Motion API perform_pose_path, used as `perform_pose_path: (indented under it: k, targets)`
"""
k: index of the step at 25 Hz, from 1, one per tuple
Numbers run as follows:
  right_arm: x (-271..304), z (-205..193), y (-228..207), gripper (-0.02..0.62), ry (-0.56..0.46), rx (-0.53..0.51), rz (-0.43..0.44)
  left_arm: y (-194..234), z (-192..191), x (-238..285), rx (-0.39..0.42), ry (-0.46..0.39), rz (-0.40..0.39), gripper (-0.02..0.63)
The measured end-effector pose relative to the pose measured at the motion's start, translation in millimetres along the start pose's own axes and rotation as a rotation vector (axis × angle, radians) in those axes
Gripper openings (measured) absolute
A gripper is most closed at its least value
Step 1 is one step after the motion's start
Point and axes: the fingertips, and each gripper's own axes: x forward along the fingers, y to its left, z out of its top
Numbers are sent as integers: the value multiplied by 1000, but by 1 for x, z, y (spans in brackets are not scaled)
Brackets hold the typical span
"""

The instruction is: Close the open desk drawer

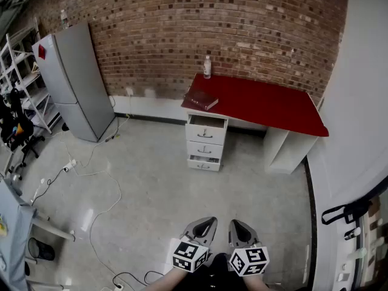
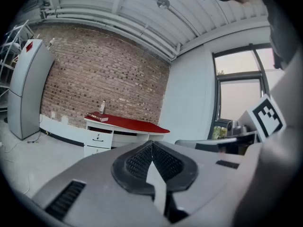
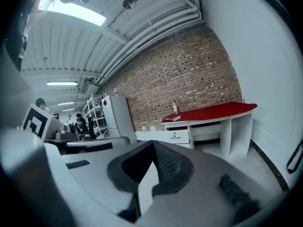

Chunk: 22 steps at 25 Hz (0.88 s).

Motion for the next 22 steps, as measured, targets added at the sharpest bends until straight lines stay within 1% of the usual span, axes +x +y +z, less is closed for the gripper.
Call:
perform_pose_path:
  k: [7, 10, 15, 18, 22]
  targets:
    - [13, -8, 28, 6, -9, 19, 11, 23, -2, -18, 24, 6, 8, 9]
    - [13, -15, 39, 6, -10, 25, 15, 28, -7, -28, 11, 7, 13, 9]
    - [9, -25, 58, 6, -25, 66, 40, 32, -14, -51, -15, 2, 24, 9]
    - [13, -26, 65, 6, -33, 46, 55, 37, -18, -57, -9, 15, 33, 9]
    - [18, -22, 66, 6, -53, 56, 51, 44, -15, -60, -7, 4, 50, 9]
